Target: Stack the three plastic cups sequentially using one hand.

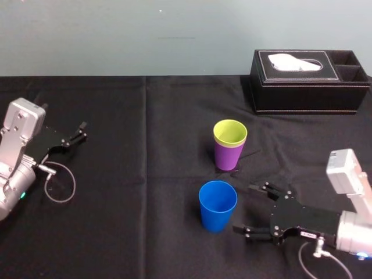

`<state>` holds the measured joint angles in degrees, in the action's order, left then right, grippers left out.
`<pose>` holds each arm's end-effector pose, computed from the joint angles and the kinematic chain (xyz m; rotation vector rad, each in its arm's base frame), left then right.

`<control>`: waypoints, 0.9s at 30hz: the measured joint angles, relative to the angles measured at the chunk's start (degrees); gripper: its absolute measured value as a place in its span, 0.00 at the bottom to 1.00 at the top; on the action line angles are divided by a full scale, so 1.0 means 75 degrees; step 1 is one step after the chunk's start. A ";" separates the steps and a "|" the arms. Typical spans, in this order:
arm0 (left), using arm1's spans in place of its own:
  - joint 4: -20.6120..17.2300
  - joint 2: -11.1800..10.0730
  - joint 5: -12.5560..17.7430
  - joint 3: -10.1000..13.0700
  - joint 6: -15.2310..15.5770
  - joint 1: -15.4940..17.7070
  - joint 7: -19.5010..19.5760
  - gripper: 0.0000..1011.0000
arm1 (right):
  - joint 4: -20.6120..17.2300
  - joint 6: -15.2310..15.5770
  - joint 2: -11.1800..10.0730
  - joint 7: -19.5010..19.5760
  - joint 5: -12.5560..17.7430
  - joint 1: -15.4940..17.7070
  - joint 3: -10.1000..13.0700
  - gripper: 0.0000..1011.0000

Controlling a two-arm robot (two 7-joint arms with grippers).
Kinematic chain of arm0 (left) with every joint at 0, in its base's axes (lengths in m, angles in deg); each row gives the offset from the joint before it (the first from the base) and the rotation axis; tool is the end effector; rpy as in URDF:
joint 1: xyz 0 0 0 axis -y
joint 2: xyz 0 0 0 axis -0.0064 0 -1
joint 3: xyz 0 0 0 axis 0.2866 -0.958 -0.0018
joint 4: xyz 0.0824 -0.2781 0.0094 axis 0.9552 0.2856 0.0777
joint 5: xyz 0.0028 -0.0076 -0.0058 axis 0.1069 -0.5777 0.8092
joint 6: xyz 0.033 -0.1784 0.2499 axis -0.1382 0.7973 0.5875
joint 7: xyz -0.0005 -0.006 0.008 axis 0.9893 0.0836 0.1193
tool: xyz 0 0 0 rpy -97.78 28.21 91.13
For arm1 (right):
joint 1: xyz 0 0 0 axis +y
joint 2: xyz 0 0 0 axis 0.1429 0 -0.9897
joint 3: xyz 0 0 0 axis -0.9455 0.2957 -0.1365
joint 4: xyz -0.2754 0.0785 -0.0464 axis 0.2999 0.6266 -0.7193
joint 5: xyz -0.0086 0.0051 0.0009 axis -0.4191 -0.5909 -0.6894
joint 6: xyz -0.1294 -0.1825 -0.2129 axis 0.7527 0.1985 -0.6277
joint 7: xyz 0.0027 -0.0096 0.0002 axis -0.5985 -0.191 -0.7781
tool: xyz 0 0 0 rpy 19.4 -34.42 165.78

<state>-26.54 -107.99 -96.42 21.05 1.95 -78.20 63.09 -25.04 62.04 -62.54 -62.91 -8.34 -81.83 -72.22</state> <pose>0.3581 0.0827 -0.3021 0.3043 -0.2851 1.2480 0.3015 -0.0962 -0.2762 -0.2857 -0.0080 -0.4803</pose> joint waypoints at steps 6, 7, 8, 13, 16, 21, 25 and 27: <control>0.0000 0.0000 0.0000 0.0000 0.0000 0.0000 0.0000 1.00 | 0.0210 0.0105 0.0160 -0.0108 -0.0068 -0.0288 -0.0191 0.99; 0.0000 0.0000 0.0000 0.0000 0.0000 0.0000 0.0000 1.00 | 0.0268 0.0125 0.0200 -0.0140 -0.0067 -0.0363 -0.0230 0.99; 0.0000 0.0000 0.0000 0.0000 0.0000 0.0000 0.0000 1.00 | 0.0297 0.0132 0.0219 -0.0158 -0.0067 -0.0403 -0.0250 0.99; 0.0000 0.0000 0.0000 0.0000 0.0000 0.0000 0.0000 1.00 | 0.0457 0.0190 0.0340 -0.0248 -0.0066 -0.0636 -0.0392 0.99; 0.0000 0.0000 0.0000 0.0000 0.0000 0.0000 0.0000 1.00 | 0.0568 0.0227 0.0422 -0.0317 -0.0066 -0.0790 -0.0497 0.99; 0.0000 0.0000 0.0000 0.0000 0.0000 0.0000 0.0000 1.00 | 0.0737 0.0299 0.0564 -0.0431 -0.0069 -0.1065 -0.0709 0.99; 0.0000 0.0000 0.0000 0.0000 0.0000 0.0000 0.0000 1.00 | 0.0862 0.0346 0.0675 -0.0483 -0.0075 -0.1240 -0.0849 0.99; 0.0000 0.0000 0.0000 0.0000 0.0000 0.0000 0.0000 1.00 | 0.0931 0.0360 0.0727 -0.0521 -0.0059 -0.1309 -0.0894 0.99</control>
<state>-26.54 -107.99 -96.42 21.05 1.95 -78.20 63.09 -18.06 64.74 -57.08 -66.82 -8.78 -91.64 -78.93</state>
